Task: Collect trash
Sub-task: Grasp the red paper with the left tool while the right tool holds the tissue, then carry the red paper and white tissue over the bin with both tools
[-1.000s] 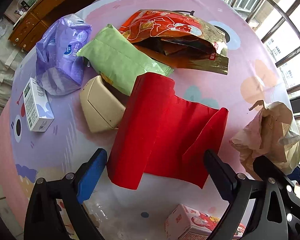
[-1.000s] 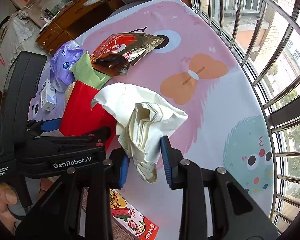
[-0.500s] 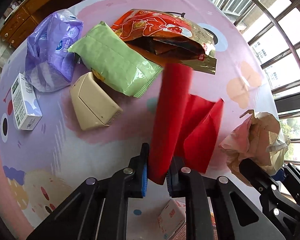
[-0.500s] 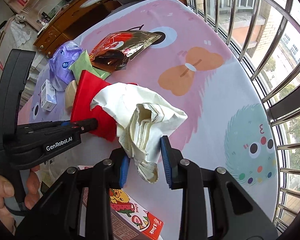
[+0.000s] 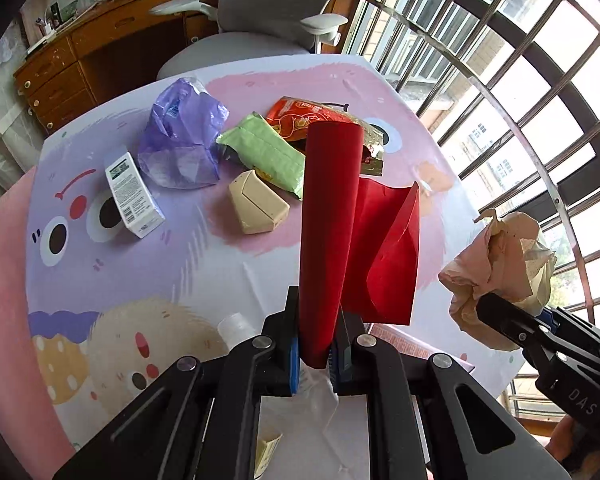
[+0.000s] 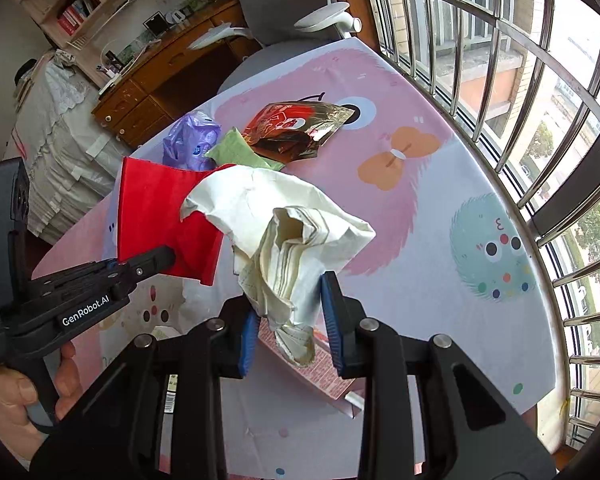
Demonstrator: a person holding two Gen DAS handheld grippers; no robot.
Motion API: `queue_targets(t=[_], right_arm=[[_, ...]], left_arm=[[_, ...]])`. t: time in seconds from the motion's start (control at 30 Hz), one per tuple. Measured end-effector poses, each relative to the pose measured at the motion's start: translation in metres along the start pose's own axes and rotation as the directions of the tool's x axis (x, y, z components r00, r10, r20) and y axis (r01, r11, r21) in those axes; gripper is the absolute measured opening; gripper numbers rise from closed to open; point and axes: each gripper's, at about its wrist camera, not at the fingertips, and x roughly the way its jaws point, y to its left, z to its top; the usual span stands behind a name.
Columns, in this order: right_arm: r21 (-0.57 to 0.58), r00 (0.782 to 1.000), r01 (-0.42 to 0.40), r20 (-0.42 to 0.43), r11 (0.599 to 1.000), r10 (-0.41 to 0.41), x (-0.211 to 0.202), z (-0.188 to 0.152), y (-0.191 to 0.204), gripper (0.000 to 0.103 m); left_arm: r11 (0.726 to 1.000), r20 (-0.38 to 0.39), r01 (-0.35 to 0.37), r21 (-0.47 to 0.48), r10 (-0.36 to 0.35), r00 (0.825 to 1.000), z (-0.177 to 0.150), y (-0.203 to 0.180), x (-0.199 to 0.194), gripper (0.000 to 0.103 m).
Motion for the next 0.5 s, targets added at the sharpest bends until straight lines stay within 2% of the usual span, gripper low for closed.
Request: queue_targets(t=[0.07,0.2,0.37,0.5], right_arm=[[-0.016,1.0,-0.015,-0.001,1.0,0.015,-0.015,-0.013,0.012,0.025],[-0.093,0.998,-0.052,-0.027,0.994,0.05,-0.042,-0.042,0.036,0.025],[-0.189,0.994,-0.108,-0.052,0.976,0.099,-0.073,-0.084,0.05,0.025],[-0.257,0.989,-0.142,-0.07,0.956,0.129,-0.096,-0.125,0.043,0.025]], left_arm=[[1.0,0.03,-0.017,0.014,0.017,0.999,-0.025,0.017,-0.026,0.01],[0.999,0.063,-0.039,0.01,0.038,0.997,-0.074,0.023,-0.075,0.01],[0.996,0.113,-0.088,-0.006,0.088,0.99,-0.141,0.013,-0.113,0.01],[0.992,0.138,-0.117,-0.053,0.124,0.983,-0.199,-0.005,-0.134,0.01]])
